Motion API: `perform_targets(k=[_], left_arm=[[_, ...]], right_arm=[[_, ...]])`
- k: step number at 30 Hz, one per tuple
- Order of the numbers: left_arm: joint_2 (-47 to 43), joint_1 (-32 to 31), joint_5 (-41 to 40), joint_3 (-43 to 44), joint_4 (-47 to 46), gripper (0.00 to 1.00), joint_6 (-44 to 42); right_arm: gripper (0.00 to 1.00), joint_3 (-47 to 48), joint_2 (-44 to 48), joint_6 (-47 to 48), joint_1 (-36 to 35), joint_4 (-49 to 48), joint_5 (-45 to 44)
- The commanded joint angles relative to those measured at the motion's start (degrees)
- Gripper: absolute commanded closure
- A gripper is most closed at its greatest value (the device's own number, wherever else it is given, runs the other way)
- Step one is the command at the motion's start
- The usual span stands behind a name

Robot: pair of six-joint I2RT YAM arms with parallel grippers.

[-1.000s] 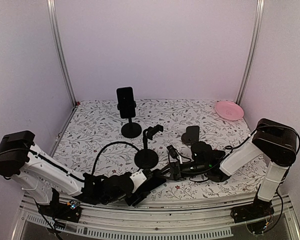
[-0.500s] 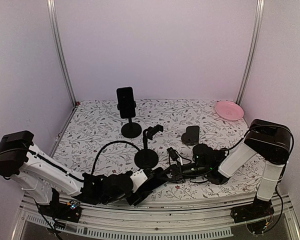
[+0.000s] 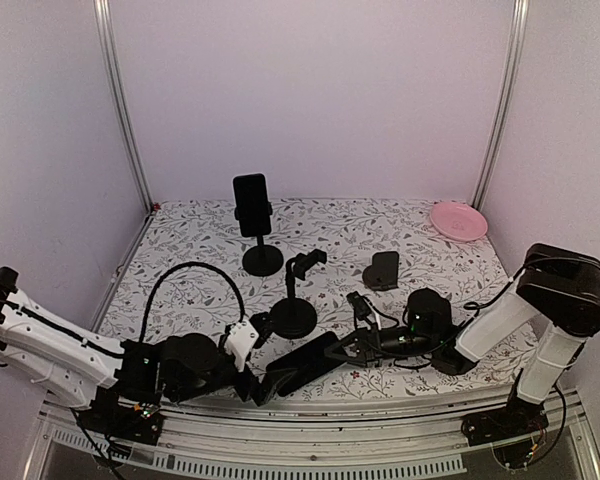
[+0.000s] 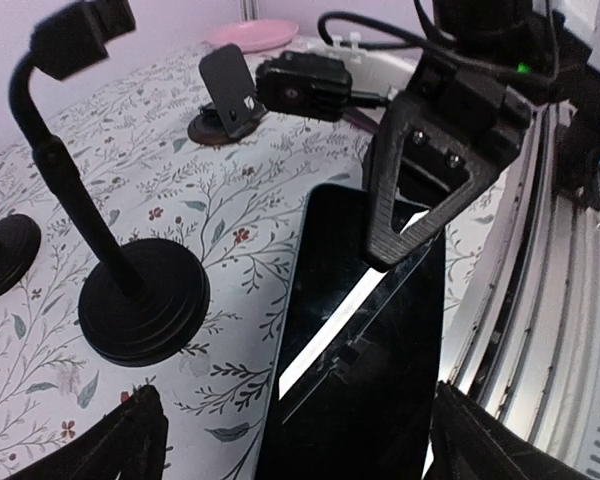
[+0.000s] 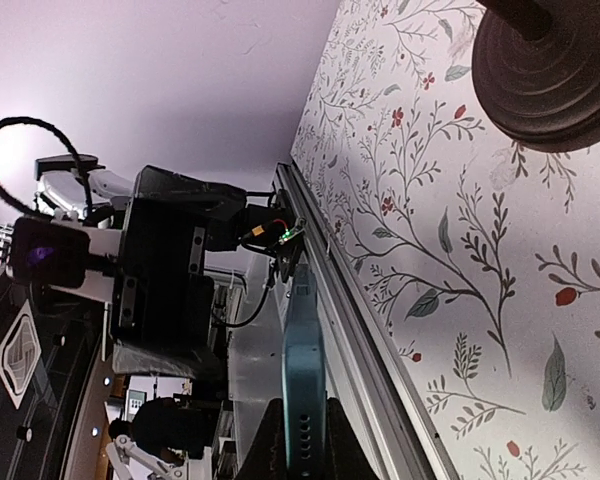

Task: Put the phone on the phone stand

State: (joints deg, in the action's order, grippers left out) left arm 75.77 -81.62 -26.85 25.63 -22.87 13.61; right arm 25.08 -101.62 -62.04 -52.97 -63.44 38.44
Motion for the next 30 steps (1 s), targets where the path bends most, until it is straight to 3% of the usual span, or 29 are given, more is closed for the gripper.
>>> perform_targets(k=[1, 8, 13, 17, 23, 27, 29, 30], left_arm=[[-10.66, -0.55, -0.63, -4.19, -3.46, 0.07, 4.96], [-27.62, -0.12, -0.98, -7.61, -2.47, 0.06, 11.71], [-31.52, 0.13, -4.5, -6.86, -8.24, 0.05, 16.0], [-27.87, 1.17, -5.15, -4.36, -14.18, 0.05, 16.38], [-22.38, 3.78, -0.88, -0.69, -22.3, 0.06, 13.65], [-20.22, 5.45, 2.32, -0.57, -28.26, 0.14, 13.36], [-18.96, 6.4, 3.54, -0.08, -29.46, 0.23, 13.99], [-18.43, 6.72, 3.9, 0.02, -30.28, 0.33, 14.49]], right_arm=[[0.98, -2.86, 7.66, -1.55, -0.11, -2.63, -1.31], [0.98, -3.78, 21.94, -3.16, -0.07, 0.93, -5.03], [0.98, 1.73, 30.12, -0.5, -2.49, 5.42, -18.4], [0.98, 5.61, 27.7, 2.23, -6.13, -1.56, -27.62], [0.98, 9.53, 19.11, 1.03, -10.84, -12.84, -34.58], [0.98, 9.82, 17.23, 3.5, -14.41, -16.81, -41.92], [0.98, 9.21, 16.45, 5.08, -16.21, -21.08, -45.79], [0.98, 9.03, 16.04, 5.61, -16.95, -22.99, -47.69]])
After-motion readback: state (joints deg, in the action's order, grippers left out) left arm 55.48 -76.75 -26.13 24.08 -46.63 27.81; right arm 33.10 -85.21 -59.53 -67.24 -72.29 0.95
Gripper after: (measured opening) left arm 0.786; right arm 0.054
